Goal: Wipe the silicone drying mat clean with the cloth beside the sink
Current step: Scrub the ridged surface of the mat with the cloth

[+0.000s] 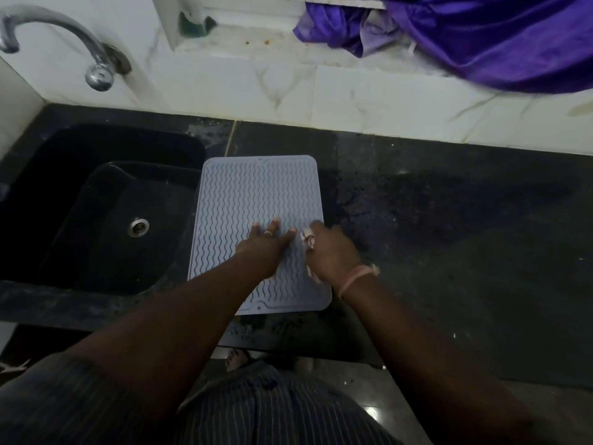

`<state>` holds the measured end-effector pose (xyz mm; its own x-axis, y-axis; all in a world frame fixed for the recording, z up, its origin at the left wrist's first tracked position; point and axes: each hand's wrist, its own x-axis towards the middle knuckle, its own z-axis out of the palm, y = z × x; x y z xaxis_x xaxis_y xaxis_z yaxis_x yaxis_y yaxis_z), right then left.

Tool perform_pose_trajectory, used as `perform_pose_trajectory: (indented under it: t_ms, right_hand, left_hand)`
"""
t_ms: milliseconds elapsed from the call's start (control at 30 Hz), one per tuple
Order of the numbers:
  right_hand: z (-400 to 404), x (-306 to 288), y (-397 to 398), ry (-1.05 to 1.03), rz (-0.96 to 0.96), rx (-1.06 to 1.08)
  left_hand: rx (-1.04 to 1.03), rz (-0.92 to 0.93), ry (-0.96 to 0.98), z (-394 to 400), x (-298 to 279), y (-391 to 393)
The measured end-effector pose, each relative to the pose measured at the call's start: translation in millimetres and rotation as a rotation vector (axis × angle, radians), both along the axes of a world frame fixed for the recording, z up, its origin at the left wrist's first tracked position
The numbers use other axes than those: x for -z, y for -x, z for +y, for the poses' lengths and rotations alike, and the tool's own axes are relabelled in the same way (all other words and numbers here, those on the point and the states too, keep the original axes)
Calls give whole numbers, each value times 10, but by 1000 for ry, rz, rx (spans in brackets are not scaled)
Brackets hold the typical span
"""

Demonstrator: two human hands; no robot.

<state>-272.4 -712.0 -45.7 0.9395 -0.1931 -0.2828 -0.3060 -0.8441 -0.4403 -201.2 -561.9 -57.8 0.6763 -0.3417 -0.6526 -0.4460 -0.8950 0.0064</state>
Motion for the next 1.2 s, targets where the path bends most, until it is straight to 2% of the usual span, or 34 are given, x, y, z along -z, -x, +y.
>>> perform_pose_trajectory:
  t_ms: [100,200,467,533,633,700,800,1000,1100,1200]
  right_hand:
    - [78,185,-107,86,-42,-53]
    - [165,240,-9,82,-46,-24]
    - [301,41,797,44,82,-142]
    - [313,10,857,80,150,-201]
    - [272,-6,687,-37,209,-178]
    - [219,1,430,-75,157,-127]
    - [170,87,55,-22,-27,-91]
    - [261,361,27,48,-86,-161]
    - [271,295,327,55,11,-218]
    - [283,253,685,-29,108,-292]
  left_hand:
    - [5,-13,7,3,-20,18]
    - [5,-6,12,6,-24,6]
    - [11,27,16,36,-16,-15]
    - [16,16,29,56,-27,-9]
    - [10,-42,83,99,1,28]
    - [-64,-112,133,177,62,77]
    - [-198,-239,130,323,136,147]
    - [-306,-133,110,337,106,120]
    - [-311,-116,104,353,83,111]
    - [-302,-111,113,353,85,105]
